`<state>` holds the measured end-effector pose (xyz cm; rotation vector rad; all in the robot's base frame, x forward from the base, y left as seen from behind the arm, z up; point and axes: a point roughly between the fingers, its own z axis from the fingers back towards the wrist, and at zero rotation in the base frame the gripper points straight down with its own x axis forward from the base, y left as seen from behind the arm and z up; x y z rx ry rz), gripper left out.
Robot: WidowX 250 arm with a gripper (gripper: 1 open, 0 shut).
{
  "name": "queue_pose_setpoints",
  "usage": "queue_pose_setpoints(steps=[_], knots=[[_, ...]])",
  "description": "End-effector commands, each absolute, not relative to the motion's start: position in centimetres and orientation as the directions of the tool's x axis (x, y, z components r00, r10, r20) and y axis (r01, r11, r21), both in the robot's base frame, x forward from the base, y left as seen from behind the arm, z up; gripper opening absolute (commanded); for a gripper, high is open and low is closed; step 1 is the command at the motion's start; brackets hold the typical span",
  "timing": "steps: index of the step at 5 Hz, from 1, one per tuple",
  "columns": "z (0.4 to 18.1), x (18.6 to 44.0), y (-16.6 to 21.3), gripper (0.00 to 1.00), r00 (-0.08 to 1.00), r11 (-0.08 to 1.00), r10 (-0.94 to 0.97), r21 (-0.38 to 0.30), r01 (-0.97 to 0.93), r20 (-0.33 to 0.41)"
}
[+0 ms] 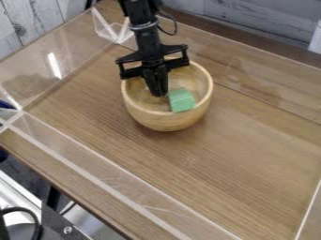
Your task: Put the green block in the brown bowl
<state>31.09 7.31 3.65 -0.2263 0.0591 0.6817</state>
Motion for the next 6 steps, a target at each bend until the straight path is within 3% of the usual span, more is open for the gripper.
queue_pose_setpoints(steps=[1, 3, 6], knots=[[3.5, 32.4, 7.2, 0.0, 0.781, 0.758, 0.616, -0.188, -0.624, -0.107], [2.8, 32.9, 7.8, 0.0, 0.761, 0.737, 0.637, -0.188, -0.649, -0.127], [2.3, 33.4, 7.3, 0.0, 0.731, 0.714, 0.676, -0.158, -0.682, -0.096]])
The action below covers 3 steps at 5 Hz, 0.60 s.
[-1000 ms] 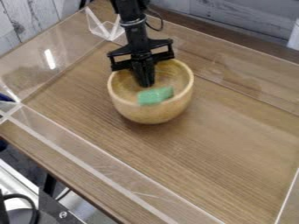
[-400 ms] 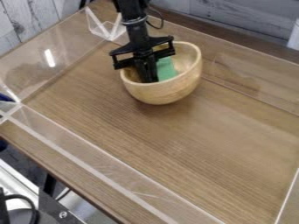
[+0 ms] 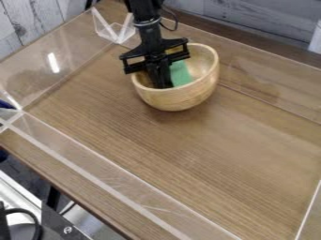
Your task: Put the green block in the brown bowl
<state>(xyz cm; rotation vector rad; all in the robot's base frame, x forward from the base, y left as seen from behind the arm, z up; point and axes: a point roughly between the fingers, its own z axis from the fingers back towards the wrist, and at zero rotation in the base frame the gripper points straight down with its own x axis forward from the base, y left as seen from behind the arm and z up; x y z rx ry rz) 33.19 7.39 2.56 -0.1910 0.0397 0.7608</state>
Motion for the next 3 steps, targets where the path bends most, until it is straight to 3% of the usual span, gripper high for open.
queue_pose_setpoints(steps=[1, 3], knots=[[2.07, 33.89, 7.3, 0.0, 0.723, 0.711, 0.685, -0.139, -0.69, -0.089], [1.68, 34.17, 7.41, 0.0, 0.717, 0.707, 0.692, -0.12, -0.697, -0.088]])
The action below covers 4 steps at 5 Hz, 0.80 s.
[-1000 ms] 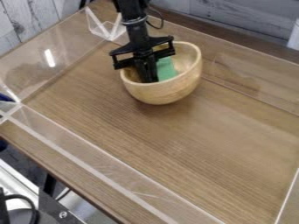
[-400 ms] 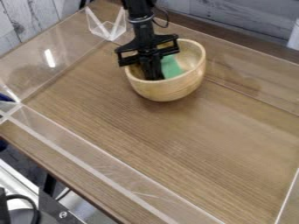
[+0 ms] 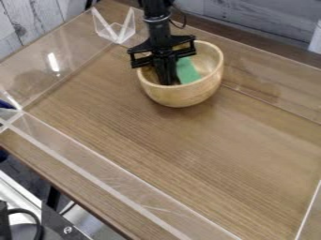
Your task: Put the green block in the brown bowl
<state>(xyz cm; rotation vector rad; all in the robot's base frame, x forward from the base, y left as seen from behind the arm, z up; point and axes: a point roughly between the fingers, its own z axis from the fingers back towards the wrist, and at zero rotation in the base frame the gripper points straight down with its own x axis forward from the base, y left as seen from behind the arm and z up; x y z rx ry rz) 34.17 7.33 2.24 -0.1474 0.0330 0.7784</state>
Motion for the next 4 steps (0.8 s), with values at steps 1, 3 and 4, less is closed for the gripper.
queue_pose_setpoints(steps=[1, 3, 4], knots=[[1.46, 34.05, 7.52, 0.0, 0.718, 0.708, 0.69, -0.121, -0.696, -0.096], [1.09, 34.01, 7.27, 1.0, 0.723, 0.713, 0.684, -0.124, -0.69, -0.096], [0.99, 33.56, 7.19, 1.0, 0.725, 0.713, 0.681, -0.128, -0.689, -0.105]])
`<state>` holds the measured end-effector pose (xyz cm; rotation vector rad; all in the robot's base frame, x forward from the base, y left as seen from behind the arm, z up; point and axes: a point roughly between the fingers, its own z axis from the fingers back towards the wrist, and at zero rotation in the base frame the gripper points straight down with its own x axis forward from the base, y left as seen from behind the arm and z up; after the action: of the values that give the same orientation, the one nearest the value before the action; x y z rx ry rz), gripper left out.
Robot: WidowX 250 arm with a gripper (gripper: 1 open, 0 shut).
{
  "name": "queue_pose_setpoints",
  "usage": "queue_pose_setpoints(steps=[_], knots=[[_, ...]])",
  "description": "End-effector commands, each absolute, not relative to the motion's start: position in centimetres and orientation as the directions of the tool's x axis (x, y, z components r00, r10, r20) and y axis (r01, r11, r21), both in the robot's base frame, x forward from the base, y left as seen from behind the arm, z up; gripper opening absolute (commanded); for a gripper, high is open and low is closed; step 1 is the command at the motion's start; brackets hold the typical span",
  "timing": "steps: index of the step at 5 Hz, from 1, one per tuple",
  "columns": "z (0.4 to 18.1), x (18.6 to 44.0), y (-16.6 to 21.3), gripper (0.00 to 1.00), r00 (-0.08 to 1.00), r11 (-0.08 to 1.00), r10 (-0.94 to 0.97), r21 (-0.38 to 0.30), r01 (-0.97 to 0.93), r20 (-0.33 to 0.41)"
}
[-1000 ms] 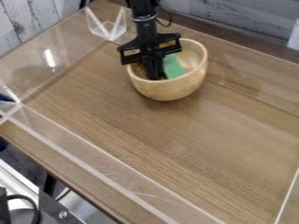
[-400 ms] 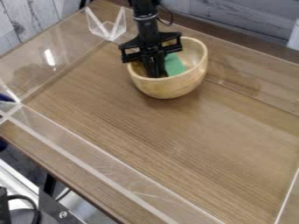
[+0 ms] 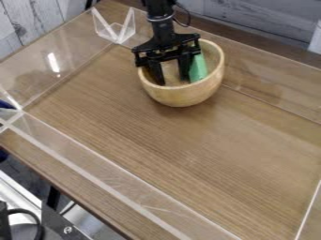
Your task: Put the green block in the brown bowl
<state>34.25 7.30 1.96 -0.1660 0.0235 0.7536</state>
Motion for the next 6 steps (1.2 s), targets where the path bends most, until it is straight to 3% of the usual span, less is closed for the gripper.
queue_pose_setpoints(steps=[1, 4, 6], knots=[[2.1, 33.8, 7.3, 1.0, 0.728, 0.719, 0.674, -0.115, -0.685, -0.126], [6.7, 34.2, 6.6, 1.0, 0.713, 0.709, 0.688, -0.088, -0.7, -0.133], [6.1, 34.2, 5.6, 1.0, 0.712, 0.703, 0.695, -0.117, -0.702, -0.101]])
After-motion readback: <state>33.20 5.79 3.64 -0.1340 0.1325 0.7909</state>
